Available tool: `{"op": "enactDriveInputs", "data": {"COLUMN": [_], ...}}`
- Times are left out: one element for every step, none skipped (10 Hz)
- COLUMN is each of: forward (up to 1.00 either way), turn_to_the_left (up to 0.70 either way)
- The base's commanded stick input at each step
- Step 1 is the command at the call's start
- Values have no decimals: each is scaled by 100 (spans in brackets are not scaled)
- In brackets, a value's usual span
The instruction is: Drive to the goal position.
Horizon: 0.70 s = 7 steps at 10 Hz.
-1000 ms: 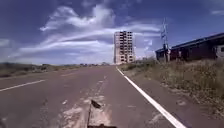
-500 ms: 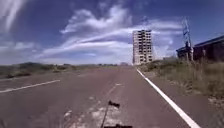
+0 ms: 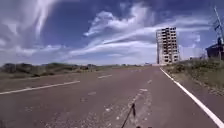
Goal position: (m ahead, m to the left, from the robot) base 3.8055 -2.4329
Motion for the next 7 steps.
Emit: {"op": "enactDriveInputs", "data": {"forward": [25, 25, 25, 25, 24, 22, 11], "turn_to_the_left": [49, 49, 49, 49, 46, 43, 73]}}
